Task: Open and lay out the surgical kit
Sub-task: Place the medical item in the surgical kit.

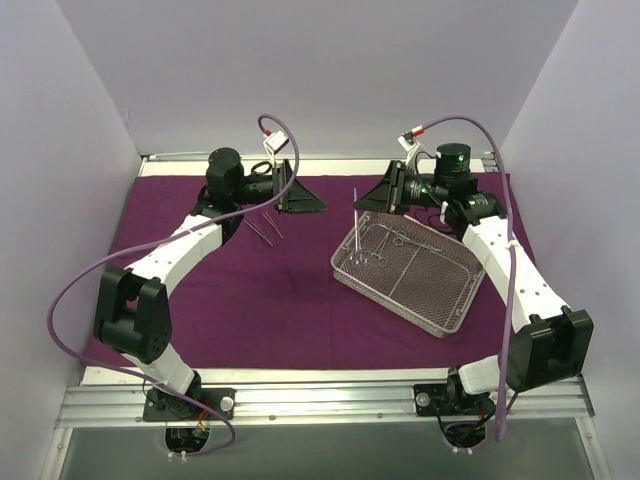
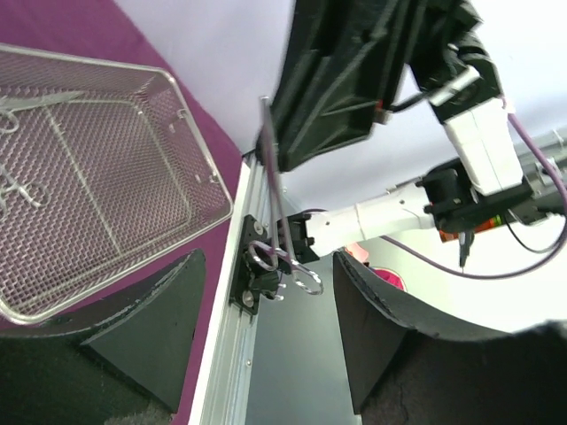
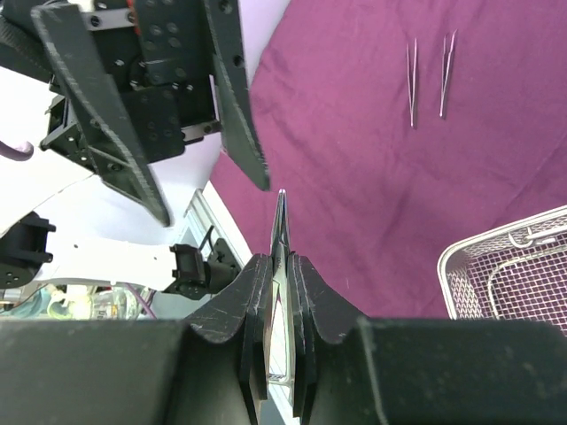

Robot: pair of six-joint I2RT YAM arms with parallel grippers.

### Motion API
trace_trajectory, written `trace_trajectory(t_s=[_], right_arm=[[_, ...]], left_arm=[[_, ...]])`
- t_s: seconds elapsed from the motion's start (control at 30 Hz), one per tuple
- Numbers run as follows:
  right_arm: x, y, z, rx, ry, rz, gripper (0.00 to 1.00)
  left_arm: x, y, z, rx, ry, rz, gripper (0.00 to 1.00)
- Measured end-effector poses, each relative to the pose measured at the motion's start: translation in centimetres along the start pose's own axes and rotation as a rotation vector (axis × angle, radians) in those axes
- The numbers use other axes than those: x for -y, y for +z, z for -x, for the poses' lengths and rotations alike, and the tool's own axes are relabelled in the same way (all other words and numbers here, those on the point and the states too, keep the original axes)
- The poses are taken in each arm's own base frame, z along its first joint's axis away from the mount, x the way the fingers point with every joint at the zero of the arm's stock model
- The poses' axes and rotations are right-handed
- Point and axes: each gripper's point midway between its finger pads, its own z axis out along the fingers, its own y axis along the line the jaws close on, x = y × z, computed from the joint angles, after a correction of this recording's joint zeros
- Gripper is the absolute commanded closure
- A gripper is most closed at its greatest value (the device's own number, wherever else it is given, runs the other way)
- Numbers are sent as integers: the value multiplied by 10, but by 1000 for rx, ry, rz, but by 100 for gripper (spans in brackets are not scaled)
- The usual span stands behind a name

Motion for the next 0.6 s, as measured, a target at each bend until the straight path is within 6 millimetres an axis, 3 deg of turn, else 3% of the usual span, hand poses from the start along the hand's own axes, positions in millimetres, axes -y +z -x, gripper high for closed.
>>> trace_trajectory(t_s=[0.3,0.6], right_arm=[[-11,0,0,-13,6,31,100],[-45,5,12,15,14,134,100]], left_arm=[[34,-3,7,14,70,-163,32],[45,-2,2,2,95,-217,33]])
